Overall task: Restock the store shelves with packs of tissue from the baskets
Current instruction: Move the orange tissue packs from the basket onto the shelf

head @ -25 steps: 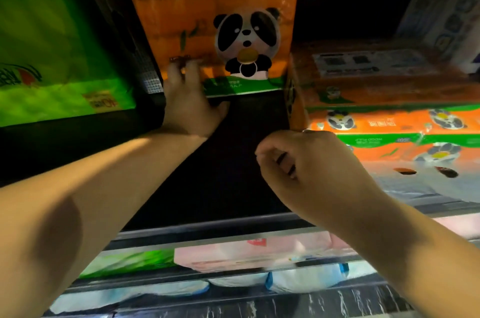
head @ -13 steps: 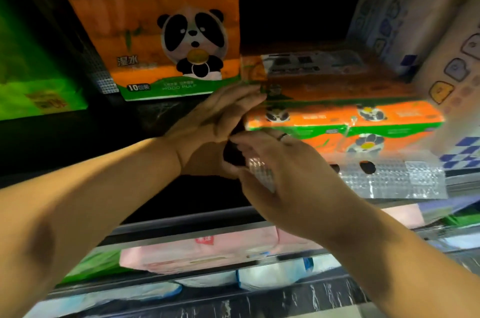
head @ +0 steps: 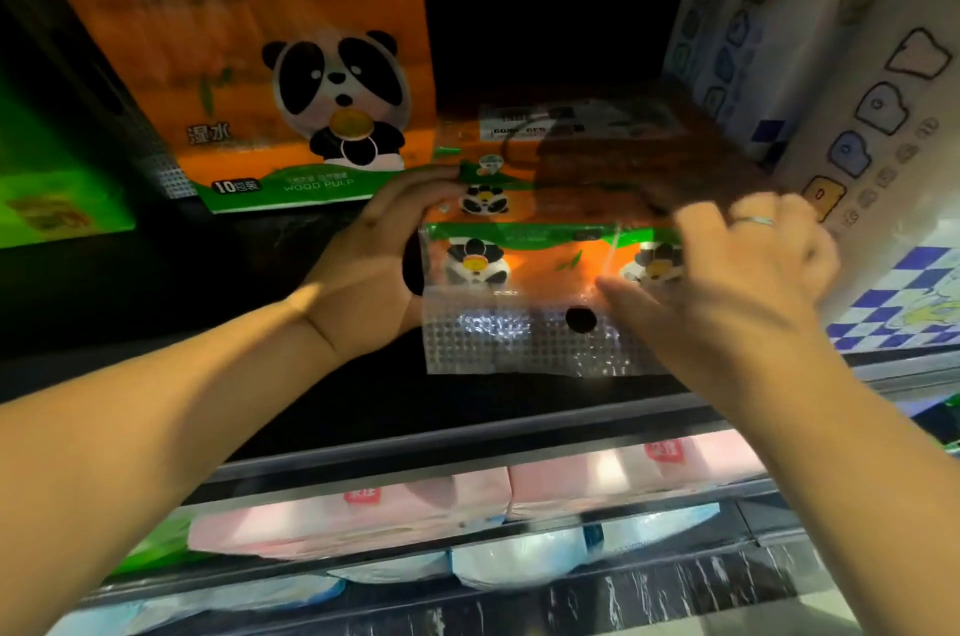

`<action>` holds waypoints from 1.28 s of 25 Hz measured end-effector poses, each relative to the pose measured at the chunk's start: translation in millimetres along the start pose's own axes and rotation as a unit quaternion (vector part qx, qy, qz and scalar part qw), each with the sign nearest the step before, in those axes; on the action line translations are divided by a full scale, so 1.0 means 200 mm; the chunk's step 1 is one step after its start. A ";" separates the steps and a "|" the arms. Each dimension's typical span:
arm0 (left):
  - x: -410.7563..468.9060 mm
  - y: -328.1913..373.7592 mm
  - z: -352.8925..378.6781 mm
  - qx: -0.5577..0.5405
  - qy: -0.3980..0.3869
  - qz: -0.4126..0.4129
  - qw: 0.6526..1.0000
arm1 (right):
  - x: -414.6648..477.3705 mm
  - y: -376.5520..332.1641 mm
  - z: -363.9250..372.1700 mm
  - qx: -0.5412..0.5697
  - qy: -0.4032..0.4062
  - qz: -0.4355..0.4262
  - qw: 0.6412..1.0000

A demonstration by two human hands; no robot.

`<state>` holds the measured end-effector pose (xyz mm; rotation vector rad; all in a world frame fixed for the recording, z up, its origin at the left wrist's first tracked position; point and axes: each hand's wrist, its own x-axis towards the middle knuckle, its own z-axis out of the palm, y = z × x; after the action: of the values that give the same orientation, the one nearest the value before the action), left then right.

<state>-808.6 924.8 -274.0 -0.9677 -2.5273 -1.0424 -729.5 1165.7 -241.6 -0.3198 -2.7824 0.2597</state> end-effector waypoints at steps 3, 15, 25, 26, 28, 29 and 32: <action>0.03 0.04 -0.03 -0.020 -0.001 -0.056 0.998 | -0.11 0.08 0.07 0.107 0.090 0.031 0.990; 0.32 0.14 -0.15 -0.125 0.205 -0.026 0.970 | 0.09 -0.04 0.15 0.205 0.128 0.009 0.970; 0.42 0.07 -0.02 -0.173 0.199 -0.082 0.961 | 0.49 -0.08 0.01 0.276 0.237 -0.064 0.929; 0.46 0.07 -0.02 -0.160 0.221 -0.108 0.956 | 0.52 -0.06 0.03 0.291 0.253 -0.065 0.921; 0.55 0.07 -0.01 -0.106 0.277 -0.159 0.942 | 0.58 -0.03 0.09 0.237 0.224 -0.086 0.941; 0.59 0.06 -0.01 -0.060 0.294 -0.179 0.937 | 0.61 -0.02 0.14 0.171 0.182 -0.102 0.963; 0.68 -0.02 -0.02 0.016 0.281 -0.192 0.940 | 0.64 -0.03 0.23 0.092 0.075 -0.121 0.985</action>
<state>-913.8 986.4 -211.5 -0.1136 -2.2612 -1.1652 -864.8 1184.8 -244.0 0.0440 -2.5916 0.4116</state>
